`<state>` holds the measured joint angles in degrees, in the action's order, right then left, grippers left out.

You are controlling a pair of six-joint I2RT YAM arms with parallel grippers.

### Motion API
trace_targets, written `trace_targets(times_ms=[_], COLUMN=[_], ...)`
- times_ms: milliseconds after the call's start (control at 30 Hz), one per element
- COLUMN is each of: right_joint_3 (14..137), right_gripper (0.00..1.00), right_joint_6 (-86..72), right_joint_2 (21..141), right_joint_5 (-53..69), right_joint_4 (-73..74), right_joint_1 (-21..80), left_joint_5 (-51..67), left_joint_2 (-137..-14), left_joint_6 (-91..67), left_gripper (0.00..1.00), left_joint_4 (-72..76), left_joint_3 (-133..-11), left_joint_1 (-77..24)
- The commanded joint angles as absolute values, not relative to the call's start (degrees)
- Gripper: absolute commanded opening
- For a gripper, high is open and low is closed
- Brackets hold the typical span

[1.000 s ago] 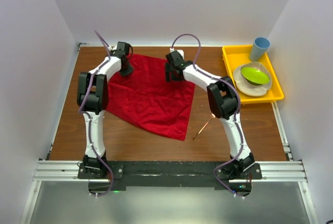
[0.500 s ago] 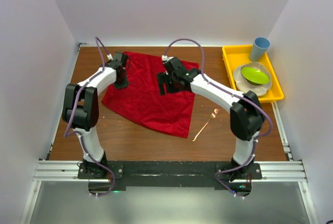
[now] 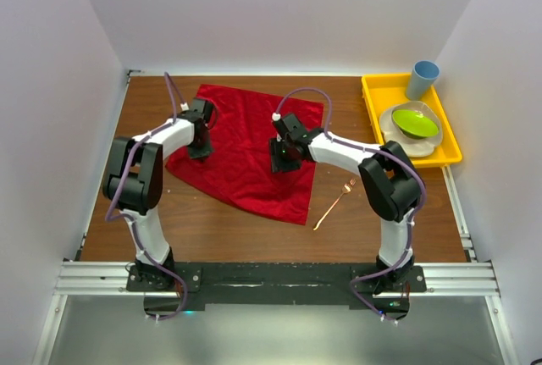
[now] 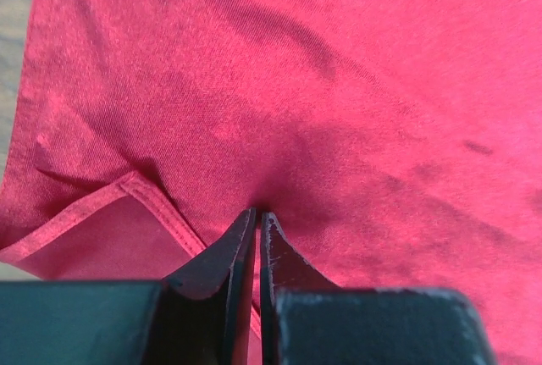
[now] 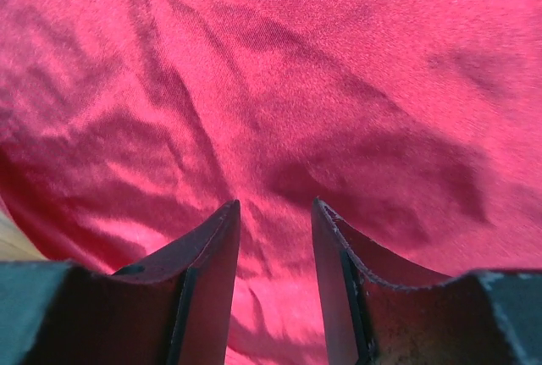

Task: Fold the napkin, place the utensils inside, and roll it up
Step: Flatten the napkin out

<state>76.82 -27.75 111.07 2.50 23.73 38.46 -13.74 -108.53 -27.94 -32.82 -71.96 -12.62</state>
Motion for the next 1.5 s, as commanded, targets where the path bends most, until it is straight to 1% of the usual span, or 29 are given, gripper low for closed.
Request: trace_targets(times_ms=[0,267,500,667,733,767,800,833,867,900,933,1000,1067,1133,1167,1200,1233,1333,1467], right_joint_3=[75.9,72.2,71.2,72.7,74.3,74.7,75.0,75.8,76.5,77.2,78.8,80.9,82.0,82.0,82.0,82.5,82.8,83.0,82.5], right_gripper=[0.43,0.43,0.43,0.43,0.47,0.51,0.57,0.64,0.68,0.71,0.76,0.79,0.81,0.81,0.81,0.81,0.80,0.77,0.77], right_joint_6=[-31.5,-37.3,-40.0,-36.2,-31.1,-29.7,-27.4,-26.5,-25.6,-24.4,-23.9,-23.2,-22.9,-22.5,-22.5,-23.0,-23.3,-25.6,-27.4], right_joint_2=[111.9,112.6,113.7,113.9,113.0,112.1,111.0,110.1,108.7,108.2,107.7,106.9,106.5,106.8,107.2,108.4,109.2,111.4,114.7], right_joint_5=[2.9,0.3,0.5,-1.2,-0.7,-1.6,-2.9,-3.9,-5.5,-6.2,-6.8,-7.0,-6.4,-0.3,1.8,6.7,8.9,16.2,22.8], right_joint_4=[19.5,18.5,17.8,18.9,19.3,19.7,19.9,20.8,21.4,22.1,23.2,23.9,24.1,20.5,19.3,18.4,16.8,13.4,8.6], right_joint_1=[37.9,34.8,34.5,34.5,35.1,36.6,37.6,38.7,40.8,41.7,42.7,44.7,45.9,46.1,46.2,46.2,46.2,46.4,47.1], left_joint_5=[-15.2,-17.3,-17.1,-12.4,-12.6,-13.8,-15.3,-15.2,-13.4,-12.2,-11.6,-9.7,-7.0,-5.0,-3.1,-2.5,-1.9,-0.3,-0.3], left_joint_2=[-105.6,-102.5,-93.6,-83.1,-80.3,-76.7,-75.1,-73.9,-73.3,-74.0,-76.5,-80.2,-86.4,-90.8,-94.8,-96.7,-98.4,-104.5,-106.5], left_joint_6=[-29.2,-30.8,-36.6,-38.4,-38.6,-38.6,-38.1,-37.3,-35.5,-34.7,-34.2,-33.0,-32.1,-31.7,-31.4,-31.2,-31.2,-30.9,-31.4], left_gripper=[0.11,0.11,0.11,0.12,0.13,0.18,0.23,0.28,0.33,0.33,0.33,0.32,0.24,0.16,0.13,0.10,0.08,0.04,0.02], left_joint_4=[-32.3,-34.2,-36.4,-36.2,-38.5,-38.7,-38.2,-36.0,-34.9,-34.1,-33.3,-32.6,-31.0,-29.7,-29.5,-29.3,-29.1,-28.3,-26.9], left_joint_3=[-69.4,-65.7,-58.6,-50.2,-49.6,-49.7,-50.1,-51.2,-52.2,-53.6,-56.7,-62.0,-65.0,-69.2,-70.5,-72.8,-73.7,-76.1,-76.1], left_joint_1=[-12.4,-12.2,-11.8,-11.6,-11.6,-11.5,-11.0,-10.5,-8.9,-8.2,-7.7,-6.7,-5.8,-5.3,-4.8,-4.7,-4.7,-4.6,-4.5])
